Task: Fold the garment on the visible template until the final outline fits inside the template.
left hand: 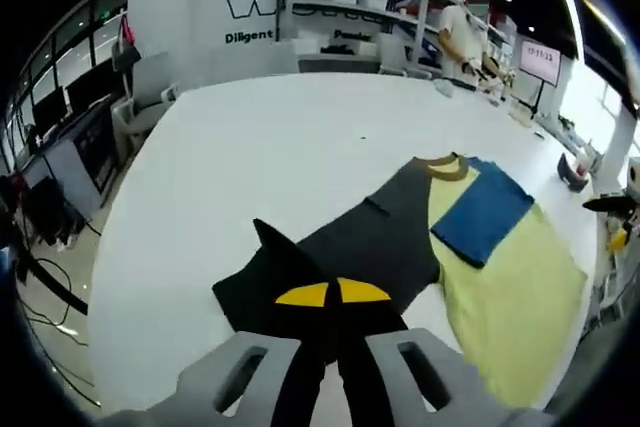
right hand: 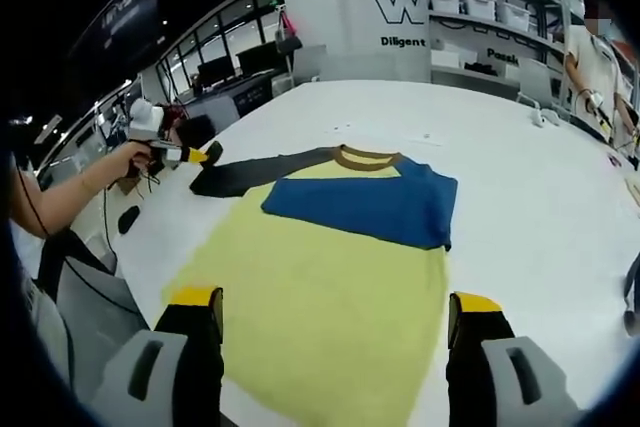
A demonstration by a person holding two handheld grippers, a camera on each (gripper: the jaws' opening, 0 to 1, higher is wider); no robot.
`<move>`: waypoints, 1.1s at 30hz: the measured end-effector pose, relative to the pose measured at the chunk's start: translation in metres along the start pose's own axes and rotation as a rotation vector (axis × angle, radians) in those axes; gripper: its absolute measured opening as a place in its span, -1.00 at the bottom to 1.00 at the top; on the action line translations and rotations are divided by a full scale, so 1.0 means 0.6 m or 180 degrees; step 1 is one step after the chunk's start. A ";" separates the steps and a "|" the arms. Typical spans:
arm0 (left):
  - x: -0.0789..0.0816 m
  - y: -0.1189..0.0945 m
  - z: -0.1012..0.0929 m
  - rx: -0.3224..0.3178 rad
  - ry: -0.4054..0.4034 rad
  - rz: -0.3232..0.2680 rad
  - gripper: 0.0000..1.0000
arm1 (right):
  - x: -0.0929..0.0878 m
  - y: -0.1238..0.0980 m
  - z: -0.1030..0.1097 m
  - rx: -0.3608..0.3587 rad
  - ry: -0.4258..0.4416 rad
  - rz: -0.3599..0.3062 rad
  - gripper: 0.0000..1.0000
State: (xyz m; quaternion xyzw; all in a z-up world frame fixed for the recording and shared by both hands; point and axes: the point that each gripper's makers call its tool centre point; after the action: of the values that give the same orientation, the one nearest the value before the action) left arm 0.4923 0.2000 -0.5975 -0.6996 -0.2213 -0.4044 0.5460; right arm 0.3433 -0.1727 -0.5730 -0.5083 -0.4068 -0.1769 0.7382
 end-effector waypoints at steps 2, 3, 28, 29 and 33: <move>0.008 0.008 -0.023 -0.0123 -0.0036 -0.0025 -0.97 | -0.001 0.000 -0.001 0.0002 0.0001 0.0007 0.83; 0.011 0.011 -0.031 -0.0158 -0.0027 -0.0038 -0.97 | -0.001 0.001 -0.001 0.0001 -0.0001 0.0010 0.83; 0.118 0.072 -0.232 -0.0828 0.0325 -0.0295 -0.97 | -0.014 -0.002 -0.001 -0.0011 0.0005 0.0049 0.84; 0.133 0.074 -0.252 -0.0924 0.0313 -0.0379 -0.96 | -0.014 -0.002 -0.003 -0.0015 0.0008 0.0046 0.84; 0.142 0.079 -0.276 -0.0975 0.0389 -0.0388 -0.96 | -0.016 -0.004 -0.006 -0.0031 0.0021 0.0048 0.84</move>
State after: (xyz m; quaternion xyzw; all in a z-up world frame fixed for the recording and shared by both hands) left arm 0.5232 0.0180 -0.5441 -0.7340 -0.1655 -0.5074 0.4199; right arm 0.3371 -0.1783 -0.5796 -0.5144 -0.3996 -0.1749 0.7383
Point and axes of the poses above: the point that each gripper's makers call its tool centre point, and the gripper's own axes: y roughly forward along the fingers, z roughly to its left, x roughly out of its top, and after that the axes turned 5 degrees about -z, right-handed
